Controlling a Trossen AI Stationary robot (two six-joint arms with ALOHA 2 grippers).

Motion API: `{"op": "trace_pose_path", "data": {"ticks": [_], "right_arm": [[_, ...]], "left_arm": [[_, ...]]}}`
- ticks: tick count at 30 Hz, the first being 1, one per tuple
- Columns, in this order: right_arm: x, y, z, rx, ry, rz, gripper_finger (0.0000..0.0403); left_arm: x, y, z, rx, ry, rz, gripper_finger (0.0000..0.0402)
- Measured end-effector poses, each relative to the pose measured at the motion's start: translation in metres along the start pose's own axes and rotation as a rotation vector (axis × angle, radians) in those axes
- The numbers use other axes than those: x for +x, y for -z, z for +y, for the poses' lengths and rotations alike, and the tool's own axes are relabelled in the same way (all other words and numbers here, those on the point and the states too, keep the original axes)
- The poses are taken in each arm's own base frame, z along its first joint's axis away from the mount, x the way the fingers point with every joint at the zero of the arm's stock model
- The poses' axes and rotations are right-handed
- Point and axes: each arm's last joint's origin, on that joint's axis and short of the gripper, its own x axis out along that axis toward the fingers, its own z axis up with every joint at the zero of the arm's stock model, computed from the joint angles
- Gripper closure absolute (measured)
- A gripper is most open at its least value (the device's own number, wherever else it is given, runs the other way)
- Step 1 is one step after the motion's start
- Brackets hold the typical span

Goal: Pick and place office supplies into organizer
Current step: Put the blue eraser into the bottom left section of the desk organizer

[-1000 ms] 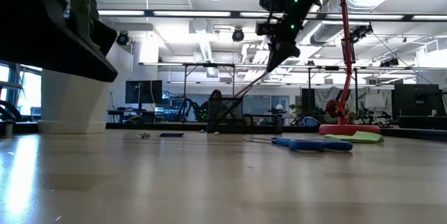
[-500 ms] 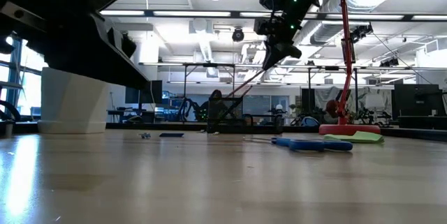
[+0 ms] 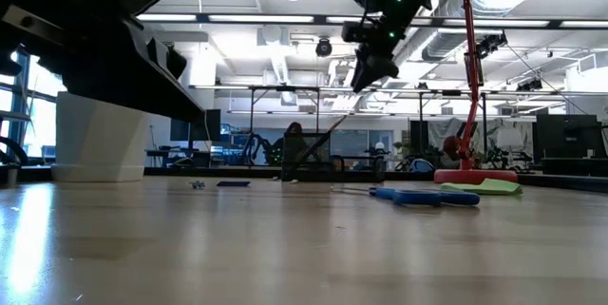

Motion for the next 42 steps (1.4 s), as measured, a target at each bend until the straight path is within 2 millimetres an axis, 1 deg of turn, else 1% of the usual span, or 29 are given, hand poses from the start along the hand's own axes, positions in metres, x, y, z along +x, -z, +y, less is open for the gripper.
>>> {"op": "trace_pose_path", "data": {"ticks": [3, 6, 9, 11, 14, 16, 18, 21, 24, 28, 31, 34, 36, 38, 42], "right_arm": [[0.0, -0.001, 0.001, 0.092, 0.007, 0.004, 0.0255], [0.0, 0.001, 0.003, 0.252, -0.003, 0.033, 0.0255], [0.0, 0.004, 0.008, 0.423, -0.089, 0.038, 0.0263], [0.003, 0.006, 0.014, 0.514, -0.149, 0.026, 0.027], [0.012, 0.014, 0.029, 0.593, -0.212, 0.061, 0.0282], [0.019, 0.018, 0.044, 0.612, -0.24, 0.092, 0.029], [0.026, 0.022, 0.064, 0.594, -0.24, 0.112, 0.0299], [0.03, 0.022, 0.093, 0.56, -0.187, 0.039, 0.0316], [0.023, 0.021, 0.116, 0.563, -0.186, -0.116, 0.0333], [0.009, 0.024, 0.143, 0.621, -0.2, -0.307, 0.0349], [-0.001, 0.029, 0.163, 0.679, -0.224, -0.412, 0.0355], [-0.009, 0.032, 0.185, 0.691, -0.23, -0.481, 0.0356], [-0.014, 0.033, 0.201, 0.672, -0.219, -0.501, 0.0356], [-0.019, 0.032, 0.215, 0.648, -0.205, -0.508, 0.0355], [-0.029, 0.027, 0.235, 0.61, -0.175, -0.521, 0.0355]], "left_arm": [[0.0, 0.0, 0.0, 0.0, 0.002, 0.0, 0.0399], [0.0, 0.0, -0.001, -0.002, 0.016, 0.004, 0.0399], [0.0, 0.0, -0.001, -0.004, 0.016, 0.005, 0.0399], [0.0, 0.0, -0.001, -0.007, 0.016, 0.005, 0.0399], [0.0, 0.0, -0.001, -0.011, 0.016, 0.006, 0.0399], [0.0, 0.001, 0.0, -0.026, 0.015, 0.008, 0.0399], [0.0, 0.001, 0.0, -0.035, 0.015, 0.008, 0.0399], [0.0, 0.001, 0.0, -0.05, 0.015, 0.009, 0.0399], [0.0, 0.001, 0.0, -0.054, 0.015, 0.008, 0.0399], [0.0, 0.0, 0.0, -0.062, -0.012, -0.002, 0.0399], [0.0, 0.0, 0.002, -0.062, -0.067, -0.019, 0.0399], [0.0, -0.002, 0.006, -0.063, -0.165, -0.053, 0.0399], [0.001, -0.005, 0.012, -0.076, -0.213, -0.069, 0.0399], [0.003, -0.011, 0.023, -0.106, -0.222, -0.071, 0.0398], [0.005, -0.025, 0.055, -0.13, -0.184, -0.042, 0.0398]]}}
